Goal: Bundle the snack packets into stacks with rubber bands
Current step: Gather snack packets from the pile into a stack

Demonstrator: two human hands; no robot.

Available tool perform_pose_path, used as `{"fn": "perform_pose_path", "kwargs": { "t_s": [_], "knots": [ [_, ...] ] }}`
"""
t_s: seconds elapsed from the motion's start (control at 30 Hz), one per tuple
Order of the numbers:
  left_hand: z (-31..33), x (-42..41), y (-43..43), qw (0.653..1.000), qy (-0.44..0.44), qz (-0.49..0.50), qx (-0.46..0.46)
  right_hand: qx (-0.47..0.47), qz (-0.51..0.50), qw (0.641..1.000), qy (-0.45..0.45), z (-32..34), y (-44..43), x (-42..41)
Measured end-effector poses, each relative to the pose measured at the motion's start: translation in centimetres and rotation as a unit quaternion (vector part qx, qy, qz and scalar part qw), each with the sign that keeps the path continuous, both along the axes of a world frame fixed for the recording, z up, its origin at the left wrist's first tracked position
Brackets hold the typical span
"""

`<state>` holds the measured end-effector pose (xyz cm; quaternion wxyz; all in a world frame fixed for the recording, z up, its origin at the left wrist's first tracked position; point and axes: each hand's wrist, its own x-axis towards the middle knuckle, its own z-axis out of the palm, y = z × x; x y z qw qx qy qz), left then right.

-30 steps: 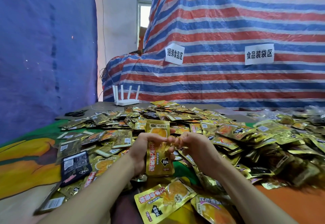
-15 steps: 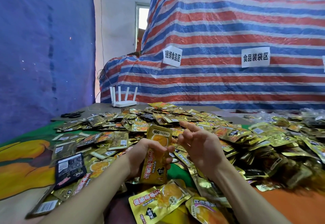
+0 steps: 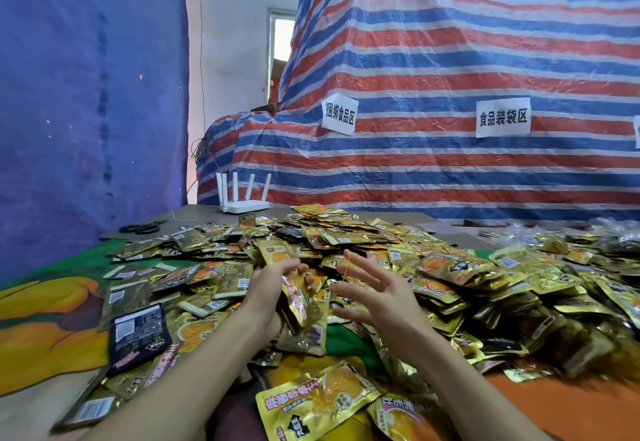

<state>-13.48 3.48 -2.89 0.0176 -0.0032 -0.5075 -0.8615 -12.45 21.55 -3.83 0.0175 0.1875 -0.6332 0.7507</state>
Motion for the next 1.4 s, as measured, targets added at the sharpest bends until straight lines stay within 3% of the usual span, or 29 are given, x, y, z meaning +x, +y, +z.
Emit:
{"fn": "perform_pose_path", "kwargs": {
  "t_s": [0.23, 0.43, 0.67, 0.87, 1.03, 1.23, 1.4],
  "knots": [
    [0.8, 1.1, 0.8, 0.993, 0.046, 0.098, 0.039, 0.008, 0.018, 1.000, 0.024, -0.5, -2.4, 1.1],
    [1.5, 2.0, 1.7, 0.989, 0.092, 0.105, 0.048, 0.000, 0.057, 0.997, 0.050, -1.3, -3.0, 1.1],
    [0.4, 1.7, 2.6, 0.995, 0.080, 0.024, 0.063, 0.055, -0.071, 0.989, 0.118, -1.3, -3.2, 1.6],
    [-0.2, 0.9, 2.6, 0.996, 0.088, -0.005, 0.029, 0.069, -0.086, 0.983, 0.145, -1.1, -3.3, 1.7],
    [-0.6, 0.8, 2.3, 0.996, 0.087, -0.002, -0.002, 0.138, -0.084, 0.983, 0.092, -1.1, -3.6, 2.0],
    [-0.6, 0.5, 2.1, 0.995, 0.089, -0.039, -0.013, 0.116, -0.114, 0.984, 0.075, -0.4, -3.2, 1.8],
    [-0.4, 0.8, 2.2, 0.989, 0.104, -0.100, -0.025, 0.091, -0.075, 0.992, 0.052, 0.6, -2.5, 2.1]
  ]
}}
